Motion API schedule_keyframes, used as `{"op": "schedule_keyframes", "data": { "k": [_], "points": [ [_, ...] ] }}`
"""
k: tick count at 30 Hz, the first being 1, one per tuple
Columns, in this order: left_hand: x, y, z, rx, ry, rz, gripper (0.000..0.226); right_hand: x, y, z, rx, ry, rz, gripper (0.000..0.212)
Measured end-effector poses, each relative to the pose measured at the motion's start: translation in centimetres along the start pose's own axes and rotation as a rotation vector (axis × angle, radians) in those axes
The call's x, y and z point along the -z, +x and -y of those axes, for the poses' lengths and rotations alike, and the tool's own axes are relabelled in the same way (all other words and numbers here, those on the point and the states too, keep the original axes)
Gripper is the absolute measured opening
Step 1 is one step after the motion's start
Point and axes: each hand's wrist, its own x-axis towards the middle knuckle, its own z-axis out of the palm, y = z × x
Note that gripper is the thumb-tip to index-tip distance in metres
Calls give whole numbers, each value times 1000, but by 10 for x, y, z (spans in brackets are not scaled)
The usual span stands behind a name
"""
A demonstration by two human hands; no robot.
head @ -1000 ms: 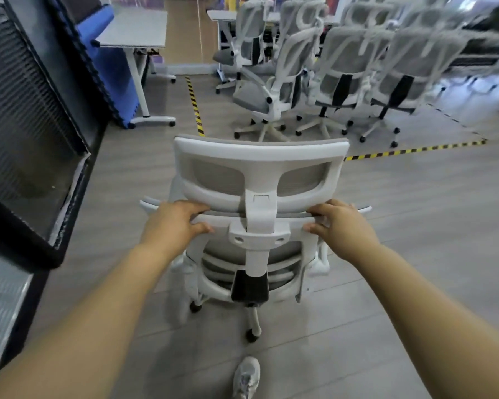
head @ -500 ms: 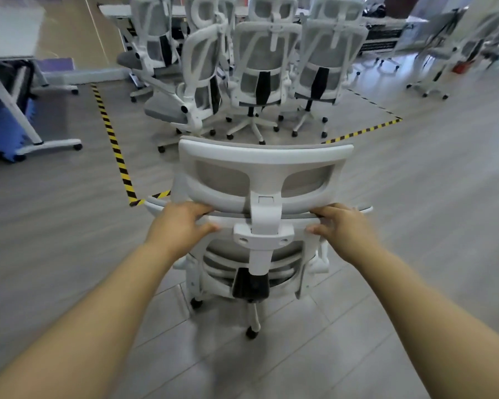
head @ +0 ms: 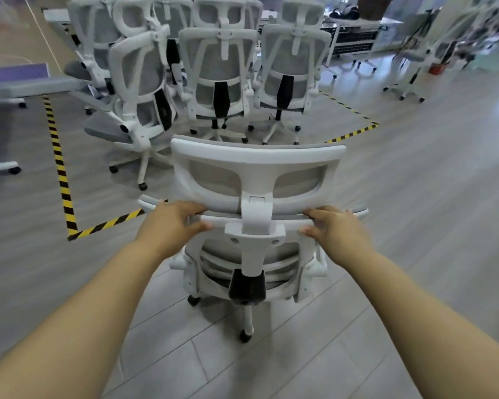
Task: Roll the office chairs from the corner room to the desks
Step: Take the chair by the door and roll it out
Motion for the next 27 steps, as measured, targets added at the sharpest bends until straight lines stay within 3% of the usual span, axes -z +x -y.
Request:
{"op": "schedule_keyframes", "data": {
  "k": [27],
  "points": [
    [-165, 499, -269, -294, 37, 81, 32, 156, 397, -344, -144, -33, -79, 36]
  ]
}}
